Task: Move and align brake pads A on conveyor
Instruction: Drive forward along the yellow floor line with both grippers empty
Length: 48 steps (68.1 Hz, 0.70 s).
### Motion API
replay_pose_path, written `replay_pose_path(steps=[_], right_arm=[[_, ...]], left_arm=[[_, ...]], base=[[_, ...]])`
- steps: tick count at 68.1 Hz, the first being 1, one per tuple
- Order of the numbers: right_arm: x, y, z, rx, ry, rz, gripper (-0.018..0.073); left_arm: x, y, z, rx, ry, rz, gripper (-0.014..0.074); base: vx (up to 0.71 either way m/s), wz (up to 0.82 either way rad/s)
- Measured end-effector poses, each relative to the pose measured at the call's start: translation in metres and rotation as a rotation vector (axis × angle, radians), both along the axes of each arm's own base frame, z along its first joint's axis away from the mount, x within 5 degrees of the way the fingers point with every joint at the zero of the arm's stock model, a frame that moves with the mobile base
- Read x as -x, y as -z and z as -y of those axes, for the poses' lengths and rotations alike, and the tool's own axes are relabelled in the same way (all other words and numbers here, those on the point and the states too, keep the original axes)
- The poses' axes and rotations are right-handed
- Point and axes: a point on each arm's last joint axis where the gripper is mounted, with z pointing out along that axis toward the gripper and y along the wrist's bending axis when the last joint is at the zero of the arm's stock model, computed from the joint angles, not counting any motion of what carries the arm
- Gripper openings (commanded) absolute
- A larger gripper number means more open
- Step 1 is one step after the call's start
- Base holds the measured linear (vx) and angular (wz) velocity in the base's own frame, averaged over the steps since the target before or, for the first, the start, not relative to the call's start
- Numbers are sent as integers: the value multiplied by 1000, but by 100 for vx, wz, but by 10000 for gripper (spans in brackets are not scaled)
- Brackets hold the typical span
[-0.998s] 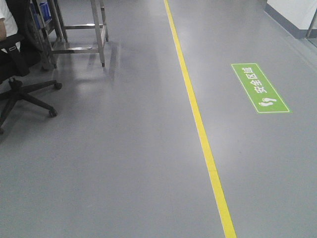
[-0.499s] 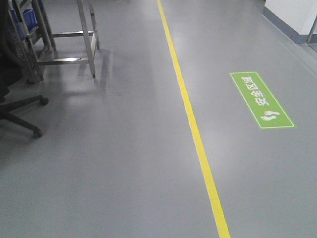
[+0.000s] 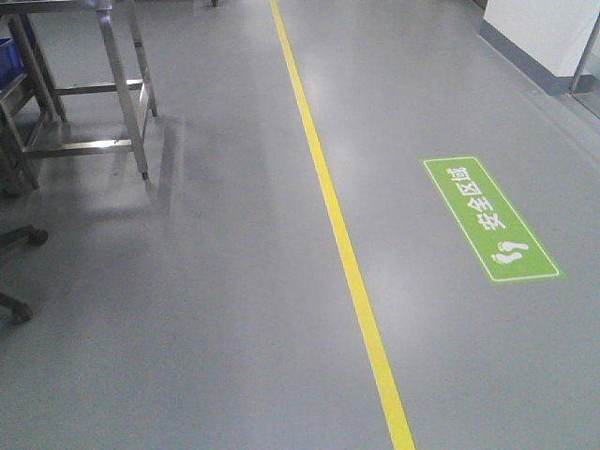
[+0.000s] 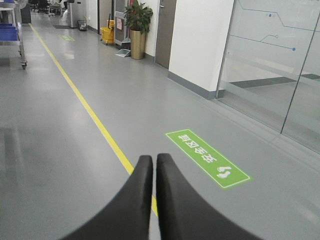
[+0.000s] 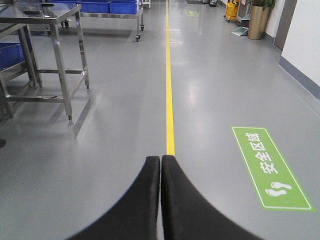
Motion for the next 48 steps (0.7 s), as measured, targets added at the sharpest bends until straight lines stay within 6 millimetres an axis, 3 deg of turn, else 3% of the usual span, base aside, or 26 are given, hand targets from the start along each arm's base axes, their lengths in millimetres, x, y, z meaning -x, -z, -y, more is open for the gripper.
replay_pose_path(steps=[48], right_arm=[[0, 0, 0, 0, 0, -1, -3]], left_arm=[[0, 0, 0, 0, 0, 0, -7]], base=[[56, 0]])
